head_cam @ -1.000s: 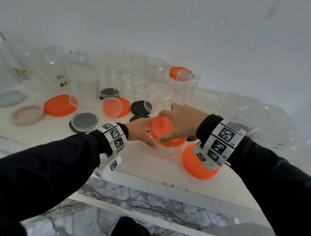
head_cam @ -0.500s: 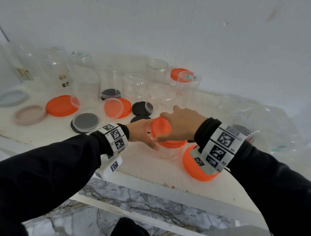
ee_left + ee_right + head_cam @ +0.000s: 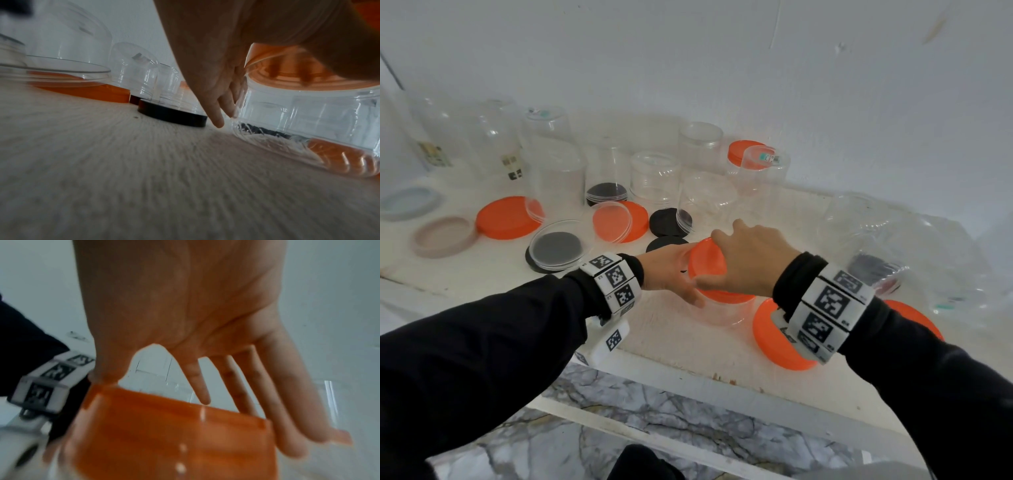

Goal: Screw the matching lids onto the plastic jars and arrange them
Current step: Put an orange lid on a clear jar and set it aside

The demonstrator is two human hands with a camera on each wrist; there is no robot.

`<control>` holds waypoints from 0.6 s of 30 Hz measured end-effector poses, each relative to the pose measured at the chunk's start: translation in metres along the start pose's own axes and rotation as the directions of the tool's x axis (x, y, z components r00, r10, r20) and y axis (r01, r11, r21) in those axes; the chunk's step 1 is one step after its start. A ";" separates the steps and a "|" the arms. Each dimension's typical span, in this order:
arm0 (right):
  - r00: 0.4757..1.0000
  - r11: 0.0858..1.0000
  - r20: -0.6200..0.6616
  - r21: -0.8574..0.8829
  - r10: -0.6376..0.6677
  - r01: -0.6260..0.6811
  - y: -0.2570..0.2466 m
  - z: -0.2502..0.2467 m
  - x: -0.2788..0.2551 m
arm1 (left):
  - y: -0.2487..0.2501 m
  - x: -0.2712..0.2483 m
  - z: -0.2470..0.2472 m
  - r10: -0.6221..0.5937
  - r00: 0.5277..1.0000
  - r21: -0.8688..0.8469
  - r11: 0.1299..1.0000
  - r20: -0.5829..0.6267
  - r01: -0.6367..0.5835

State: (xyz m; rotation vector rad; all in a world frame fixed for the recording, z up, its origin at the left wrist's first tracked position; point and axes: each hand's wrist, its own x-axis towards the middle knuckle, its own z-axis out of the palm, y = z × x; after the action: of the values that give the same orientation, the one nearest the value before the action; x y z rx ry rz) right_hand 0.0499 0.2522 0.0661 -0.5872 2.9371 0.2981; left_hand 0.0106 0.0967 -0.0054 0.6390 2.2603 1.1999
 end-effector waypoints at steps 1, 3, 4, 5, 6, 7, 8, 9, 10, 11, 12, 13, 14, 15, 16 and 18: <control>1.000 1.000 0.016 0.009 -0.006 0.006 0.002 0.000 0.001 | 0.000 0.000 0.000 0.001 1.000 0.001 1.000 -0.002 -0.001; 0.991 0.990 0.104 0.123 -0.081 0.068 0.011 -0.003 0.002 | 0.000 0.000 0.000 0.006 1.000 0.005 1.000 -0.008 -0.006; 0.976 0.971 0.157 0.211 -0.149 0.115 0.016 -0.006 0.003 | 0.000 0.000 0.000 0.007 1.000 0.001 1.000 -0.009 -0.007; 0.955 0.947 0.196 0.278 -0.222 0.163 0.019 -0.009 0.003 | 0.000 0.000 0.000 0.008 1.000 -0.007 1.000 -0.006 -0.008; 0.937 0.930 0.217 0.309 -0.275 0.202 0.021 -0.010 0.003 | 0.000 0.000 0.000 0.011 1.000 -0.008 1.000 0.002 -0.011; 0.929 0.925 0.224 0.310 -0.295 0.219 0.022 -0.010 0.004 | 0.000 0.000 0.000 0.012 1.000 -0.002 1.000 0.011 -0.012; 0.937 0.933 0.214 0.291 -0.278 0.211 0.020 -0.009 0.004 | -0.001 0.000 0.000 0.011 1.000 0.012 1.000 0.018 -0.012; 0.952 0.949 0.191 0.256 -0.237 0.185 0.018 -0.008 0.005 | -0.001 0.001 0.000 0.007 1.000 0.017 1.000 0.019 -0.008; 0.970 0.967 0.159 0.207 -0.184 0.149 0.015 -0.006 0.005 | -0.002 0.001 0.000 -0.003 1.000 0.018 1.000 0.015 0.002; 0.984 0.983 0.124 0.148 -0.130 0.111 0.010 -0.004 0.005 | -0.003 0.001 -0.001 -0.008 1.000 0.019 1.000 0.006 0.008; 0.992 0.993 0.090 0.095 -0.085 0.076 0.006 -0.002 0.006 | -0.003 0.001 -0.001 -0.008 1.000 0.025 1.000 0.000 0.008; 0.996 0.997 0.064 0.060 -0.054 0.050 0.003 0.000 0.007 | -0.003 0.001 -0.001 -0.008 1.000 0.028 1.000 -0.003 0.008; 0.998 0.998 0.052 0.054 -0.037 0.034 0.003 0.000 0.008 | -0.004 0.002 -0.001 -0.005 1.000 0.028 1.000 -0.002 0.005; 0.998 0.996 0.056 0.086 -0.039 0.034 0.005 0.000 0.007 | -0.004 0.002 -0.001 -0.006 1.000 0.029 1.000 -0.002 0.006; 0.994 0.987 0.079 0.148 -0.071 0.059 0.009 -0.001 0.007 | -0.004 0.002 -0.001 -0.008 1.000 0.034 0.999 -0.004 0.008; 0.967 0.941 0.150 0.301 -0.207 0.155 0.017 -0.006 0.005 | -0.004 0.002 -0.001 -0.010 1.000 0.026 1.000 -0.007 0.010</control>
State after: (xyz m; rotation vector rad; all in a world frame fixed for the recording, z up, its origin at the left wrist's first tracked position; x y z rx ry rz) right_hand 0.0379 0.2642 0.0740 -0.7379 2.6580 -0.0924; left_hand 0.0078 0.0949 -0.0087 0.6336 2.2863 1.1713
